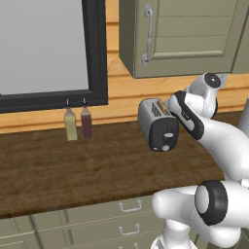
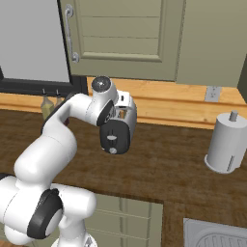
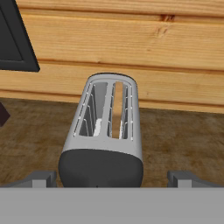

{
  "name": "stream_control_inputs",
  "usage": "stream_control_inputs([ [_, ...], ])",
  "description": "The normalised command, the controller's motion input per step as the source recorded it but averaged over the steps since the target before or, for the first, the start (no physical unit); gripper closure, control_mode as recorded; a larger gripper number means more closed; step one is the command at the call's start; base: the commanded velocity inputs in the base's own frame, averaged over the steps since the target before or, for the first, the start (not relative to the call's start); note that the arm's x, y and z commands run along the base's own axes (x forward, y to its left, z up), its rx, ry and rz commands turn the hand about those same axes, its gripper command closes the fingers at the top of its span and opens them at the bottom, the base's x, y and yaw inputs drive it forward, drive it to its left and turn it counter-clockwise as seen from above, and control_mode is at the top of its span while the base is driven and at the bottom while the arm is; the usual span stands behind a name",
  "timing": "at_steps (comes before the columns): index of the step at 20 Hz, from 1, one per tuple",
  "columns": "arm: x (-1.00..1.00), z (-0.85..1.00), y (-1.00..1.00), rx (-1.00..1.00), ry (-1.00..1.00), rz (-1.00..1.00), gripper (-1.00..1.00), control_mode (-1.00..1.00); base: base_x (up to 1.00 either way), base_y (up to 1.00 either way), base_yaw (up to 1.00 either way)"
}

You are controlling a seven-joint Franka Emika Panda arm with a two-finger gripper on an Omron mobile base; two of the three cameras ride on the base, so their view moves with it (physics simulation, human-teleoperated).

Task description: Start the toaster. Once the lever pops up, take the bread to the plate on the dining counter.

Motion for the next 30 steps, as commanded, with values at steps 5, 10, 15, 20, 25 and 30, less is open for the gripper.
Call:
stream_control_inputs([
  [5,0.00,0.00,0.00,0.00,0.00,0.00,-1.00,-1.00,0.00,0.00,0.00],
  [10,0.00,0.00,0.00,0.00,0.00,0.00,-1.00,-1.00,0.00,0.00,0.00],
  [15,0.00,0.00,0.00,0.00,0.00,0.00,-1.00,-1.00,0.00,0.00,0.00],
  [20,0.00,0.00,0.00,0.00,0.00,0.00,-1.00,-1.00,0.00,0.00,0.00],
  [25,0.00,0.00,0.00,0.00,0.00,0.00,-1.00,-1.00,0.00,0.00,0.00],
  [30,0.00,0.00,0.00,0.00,0.00,0.00,-1.00,-1.00,0.00,0.00,0.00],
])
